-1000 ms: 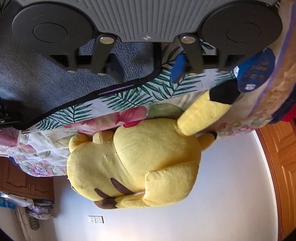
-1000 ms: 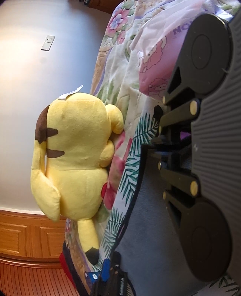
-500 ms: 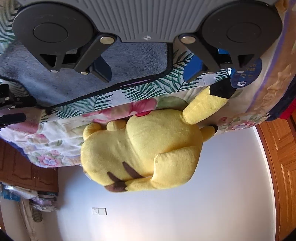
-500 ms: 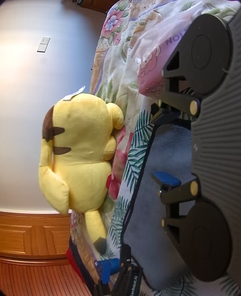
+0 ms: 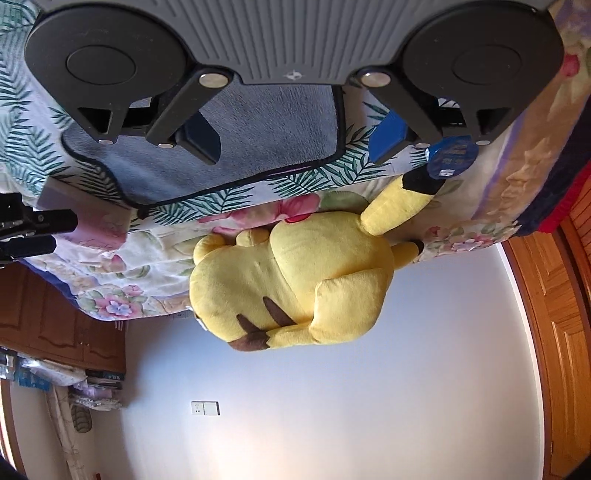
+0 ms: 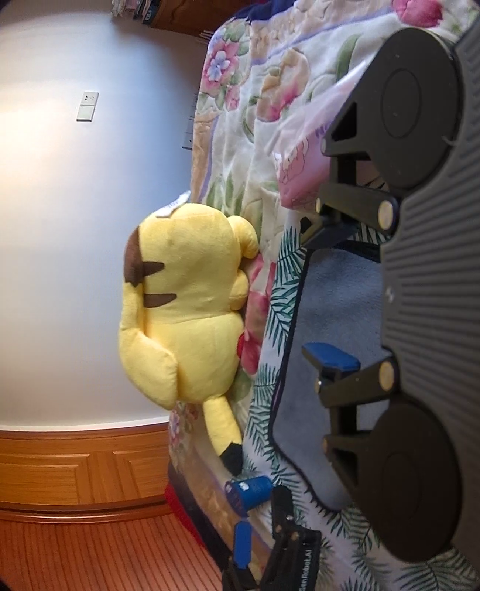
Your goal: Fold towel
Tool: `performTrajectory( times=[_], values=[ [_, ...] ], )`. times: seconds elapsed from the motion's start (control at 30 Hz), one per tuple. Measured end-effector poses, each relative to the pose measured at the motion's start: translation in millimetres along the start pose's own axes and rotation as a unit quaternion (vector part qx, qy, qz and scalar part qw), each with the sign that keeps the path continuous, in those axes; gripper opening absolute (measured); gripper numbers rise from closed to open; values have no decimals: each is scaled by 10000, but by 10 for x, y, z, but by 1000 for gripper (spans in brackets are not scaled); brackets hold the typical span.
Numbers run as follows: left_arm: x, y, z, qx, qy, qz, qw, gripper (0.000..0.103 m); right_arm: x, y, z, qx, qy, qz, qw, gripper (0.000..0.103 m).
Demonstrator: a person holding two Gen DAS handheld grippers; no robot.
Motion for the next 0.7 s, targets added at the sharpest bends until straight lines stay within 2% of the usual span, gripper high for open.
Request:
performTrajectory(
  times=[0.33, 0.7],
  values=[
    [37, 618, 136, -155, -83, 86, 9998, 91, 126, 599, -12, -25, -56, 144, 9999, 57],
    [74, 1228, 209, -227, -14, 209, 9995, 93, 87, 1119, -134, 18, -82, 262, 9996, 58]
  ],
)
Point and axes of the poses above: each gripper's, at about its wrist camera, not at the fingertips, and y roughly against the way its jaws point, z to its right, x to its top, the point moved 5 cm from there along -y, roughly the way its jaws point, and after that the axes turned 1 degree about z, right-handed, at the moved point
